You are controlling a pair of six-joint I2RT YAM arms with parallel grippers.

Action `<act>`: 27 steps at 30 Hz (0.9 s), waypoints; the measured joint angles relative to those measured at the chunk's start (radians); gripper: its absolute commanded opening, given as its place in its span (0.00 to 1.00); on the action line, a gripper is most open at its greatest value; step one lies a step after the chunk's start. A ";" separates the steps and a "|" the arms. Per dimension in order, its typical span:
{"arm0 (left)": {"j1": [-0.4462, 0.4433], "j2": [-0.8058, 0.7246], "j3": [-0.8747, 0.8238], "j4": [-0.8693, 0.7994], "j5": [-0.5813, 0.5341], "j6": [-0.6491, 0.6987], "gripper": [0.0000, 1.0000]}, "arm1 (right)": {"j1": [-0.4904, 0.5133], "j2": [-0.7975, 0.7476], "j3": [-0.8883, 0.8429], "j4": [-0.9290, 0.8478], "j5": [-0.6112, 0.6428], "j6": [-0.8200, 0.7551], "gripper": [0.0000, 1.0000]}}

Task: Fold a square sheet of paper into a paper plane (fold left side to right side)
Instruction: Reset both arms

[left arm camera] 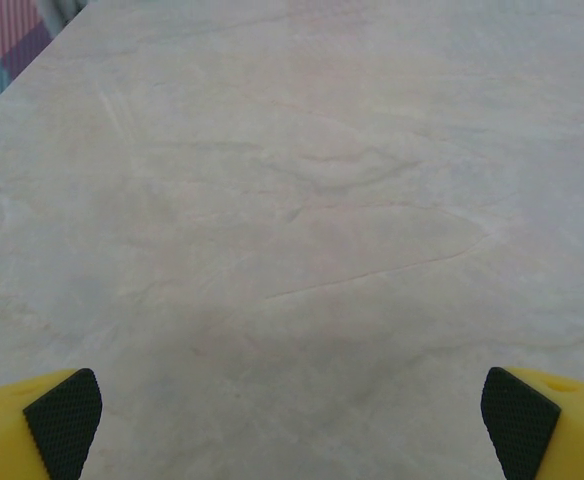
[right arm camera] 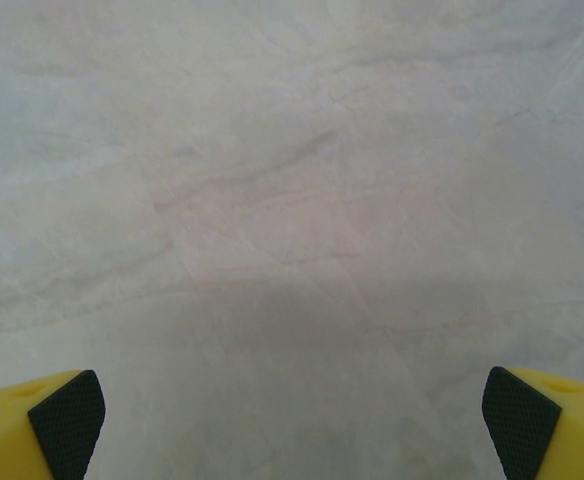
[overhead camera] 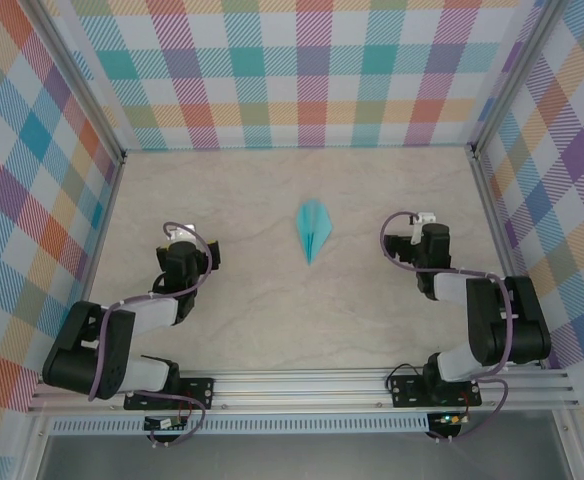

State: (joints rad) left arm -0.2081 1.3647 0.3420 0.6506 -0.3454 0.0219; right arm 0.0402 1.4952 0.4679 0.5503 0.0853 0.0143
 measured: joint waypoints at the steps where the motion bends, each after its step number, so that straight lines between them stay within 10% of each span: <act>1: 0.008 0.028 0.000 0.045 0.027 0.011 1.00 | -0.015 0.003 -0.002 0.021 -0.020 0.000 1.00; 27: 0.133 0.201 0.061 0.137 0.225 0.001 1.00 | -0.043 0.023 -0.038 0.198 -0.114 0.000 1.00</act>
State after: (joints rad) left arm -0.0753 1.5654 0.4034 0.7879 -0.1200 0.0231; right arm -0.0032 1.5181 0.4297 0.7479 -0.0284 0.0139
